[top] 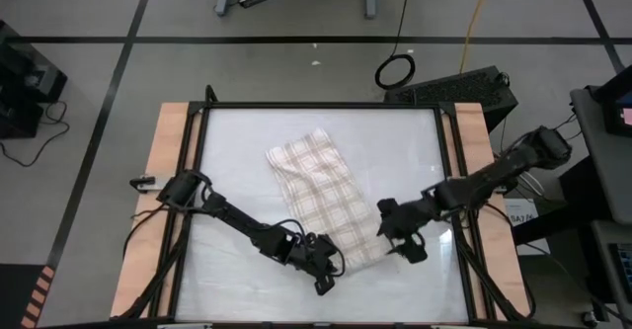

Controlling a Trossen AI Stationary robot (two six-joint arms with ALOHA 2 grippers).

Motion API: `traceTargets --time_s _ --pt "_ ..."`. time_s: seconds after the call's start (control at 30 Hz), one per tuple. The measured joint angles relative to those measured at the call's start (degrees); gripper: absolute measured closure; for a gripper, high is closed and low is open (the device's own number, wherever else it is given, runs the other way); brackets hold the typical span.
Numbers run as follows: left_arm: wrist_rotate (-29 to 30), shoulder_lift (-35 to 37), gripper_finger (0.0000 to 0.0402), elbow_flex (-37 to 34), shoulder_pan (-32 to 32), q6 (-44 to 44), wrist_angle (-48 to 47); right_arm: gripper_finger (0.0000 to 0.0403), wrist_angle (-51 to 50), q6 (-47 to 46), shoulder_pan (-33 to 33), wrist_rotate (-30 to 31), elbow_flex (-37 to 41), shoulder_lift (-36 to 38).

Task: Roll towel
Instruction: Roll the white-brown patterned towel

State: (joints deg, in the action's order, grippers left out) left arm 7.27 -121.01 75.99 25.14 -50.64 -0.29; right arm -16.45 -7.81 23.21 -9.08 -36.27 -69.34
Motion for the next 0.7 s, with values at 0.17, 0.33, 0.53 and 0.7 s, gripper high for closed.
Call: traceTargets --time_s 0.17,0.33,0.53,0.7 --pt "-1.25 0.00 0.0360 -0.25 -0.93 -0.06 0.04 0.0111 3.47 -2.68 3.93 3.06 0.00 -3.47" --pt "-1.72 0.00 0.0359 -0.25 -1.13 -0.05 -0.14 0.0054 4.71 -3.24 4.90 8.91 0.00 -5.69" --pt "-1.86 0.00 0.0359 -0.25 -1.17 -0.03 -0.67 0.0042 4.66 0.17 5.23 8.93 0.00 -9.54" --pt "-1.95 0.00 0.0359 -0.25 -1.19 -0.05 -0.75 0.0072 5.63 3.03 6.25 10.95 0.00 -12.11"
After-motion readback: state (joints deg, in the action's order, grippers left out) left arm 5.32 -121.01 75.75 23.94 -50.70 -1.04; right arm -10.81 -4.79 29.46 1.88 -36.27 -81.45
